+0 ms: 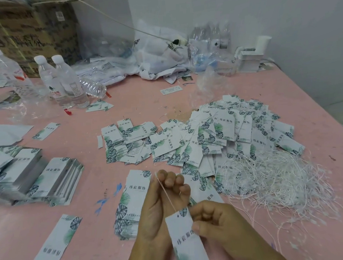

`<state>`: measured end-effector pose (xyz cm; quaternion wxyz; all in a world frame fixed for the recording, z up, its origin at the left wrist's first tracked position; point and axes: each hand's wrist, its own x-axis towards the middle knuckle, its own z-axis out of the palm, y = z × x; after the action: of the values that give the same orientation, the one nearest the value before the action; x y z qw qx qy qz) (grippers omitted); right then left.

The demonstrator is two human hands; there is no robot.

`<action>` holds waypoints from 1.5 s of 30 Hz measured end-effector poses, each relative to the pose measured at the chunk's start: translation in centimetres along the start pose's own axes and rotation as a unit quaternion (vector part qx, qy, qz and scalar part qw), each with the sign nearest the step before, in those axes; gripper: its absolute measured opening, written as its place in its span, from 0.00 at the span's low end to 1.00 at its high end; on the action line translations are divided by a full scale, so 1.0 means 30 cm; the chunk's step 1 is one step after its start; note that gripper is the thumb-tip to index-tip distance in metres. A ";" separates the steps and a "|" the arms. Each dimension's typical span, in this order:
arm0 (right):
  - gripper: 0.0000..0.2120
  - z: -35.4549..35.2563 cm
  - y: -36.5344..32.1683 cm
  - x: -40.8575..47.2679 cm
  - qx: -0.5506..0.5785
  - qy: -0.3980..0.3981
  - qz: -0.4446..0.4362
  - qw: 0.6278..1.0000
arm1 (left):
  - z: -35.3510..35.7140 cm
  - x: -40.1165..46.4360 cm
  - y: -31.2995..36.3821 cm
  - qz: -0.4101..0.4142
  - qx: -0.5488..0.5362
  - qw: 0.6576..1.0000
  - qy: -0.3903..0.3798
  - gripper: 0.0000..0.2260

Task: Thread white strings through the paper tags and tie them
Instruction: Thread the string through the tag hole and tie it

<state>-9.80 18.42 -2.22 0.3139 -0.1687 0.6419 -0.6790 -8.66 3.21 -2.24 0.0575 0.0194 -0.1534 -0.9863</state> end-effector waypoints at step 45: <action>0.19 -0.354 -0.330 0.490 -0.227 0.391 0.000 0.892 | -0.038 -0.070 -0.145 0.246 0.738 0.628 -0.014 0.09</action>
<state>-29.55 16.91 3.62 -0.0094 0.0437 0.8495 -0.5257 -7.00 7.24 -4.60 0.2623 0.0026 -0.8298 -0.4926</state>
